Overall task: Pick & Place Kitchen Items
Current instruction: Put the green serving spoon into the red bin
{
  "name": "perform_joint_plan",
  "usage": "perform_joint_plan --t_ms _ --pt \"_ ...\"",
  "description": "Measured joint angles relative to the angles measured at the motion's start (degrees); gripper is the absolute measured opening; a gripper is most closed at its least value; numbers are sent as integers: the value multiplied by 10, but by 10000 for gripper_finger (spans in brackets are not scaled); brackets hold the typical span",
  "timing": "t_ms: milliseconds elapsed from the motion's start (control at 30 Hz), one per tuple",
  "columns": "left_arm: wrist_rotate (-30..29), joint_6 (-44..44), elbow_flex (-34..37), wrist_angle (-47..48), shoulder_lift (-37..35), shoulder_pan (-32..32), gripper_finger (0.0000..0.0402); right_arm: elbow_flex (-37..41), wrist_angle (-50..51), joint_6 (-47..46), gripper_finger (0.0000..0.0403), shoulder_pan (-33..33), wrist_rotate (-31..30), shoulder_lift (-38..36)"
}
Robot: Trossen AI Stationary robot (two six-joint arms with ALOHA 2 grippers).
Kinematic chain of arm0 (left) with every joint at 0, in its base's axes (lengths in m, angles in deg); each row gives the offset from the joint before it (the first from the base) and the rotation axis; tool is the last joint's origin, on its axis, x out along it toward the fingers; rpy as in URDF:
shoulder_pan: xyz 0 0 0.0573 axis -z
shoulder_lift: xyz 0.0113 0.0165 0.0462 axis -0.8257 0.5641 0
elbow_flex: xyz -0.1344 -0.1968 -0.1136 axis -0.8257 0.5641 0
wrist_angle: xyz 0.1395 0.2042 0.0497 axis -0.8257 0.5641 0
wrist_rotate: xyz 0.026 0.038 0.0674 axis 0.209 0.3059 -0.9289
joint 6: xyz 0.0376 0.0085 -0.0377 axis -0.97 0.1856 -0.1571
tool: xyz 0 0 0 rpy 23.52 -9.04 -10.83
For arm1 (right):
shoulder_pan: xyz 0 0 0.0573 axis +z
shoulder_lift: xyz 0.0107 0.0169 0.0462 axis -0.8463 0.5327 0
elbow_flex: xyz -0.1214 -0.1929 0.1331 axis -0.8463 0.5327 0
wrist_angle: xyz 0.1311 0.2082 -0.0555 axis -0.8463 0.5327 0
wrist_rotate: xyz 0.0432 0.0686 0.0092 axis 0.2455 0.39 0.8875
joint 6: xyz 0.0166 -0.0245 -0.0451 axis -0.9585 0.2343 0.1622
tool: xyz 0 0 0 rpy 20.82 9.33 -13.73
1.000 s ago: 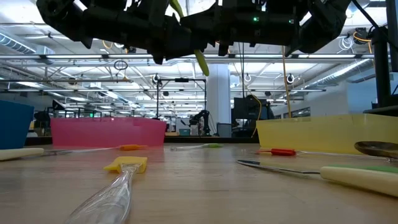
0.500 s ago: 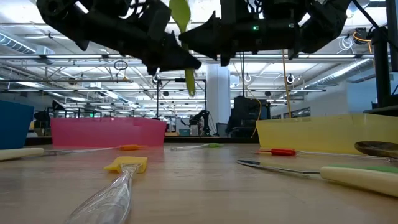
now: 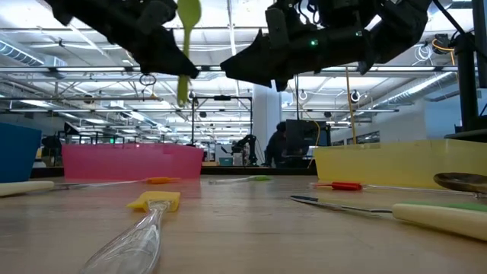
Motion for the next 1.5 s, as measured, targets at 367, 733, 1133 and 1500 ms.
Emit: perform_joint_plan --t_ms 367,733,1133,1500 --pt "70 19 0 235 -85 -184 39 0 -1 -11 149 11 1 0" --pt "122 -80 0 295 -7 -381 39 0 1 -28 146 11 2 0" --pt "140 -119 0 294 138 -433 70 0 22 -31 144 11 2 0" --pt "120 -124 -1 284 172 -432 53 0 22 -31 144 11 1 0"
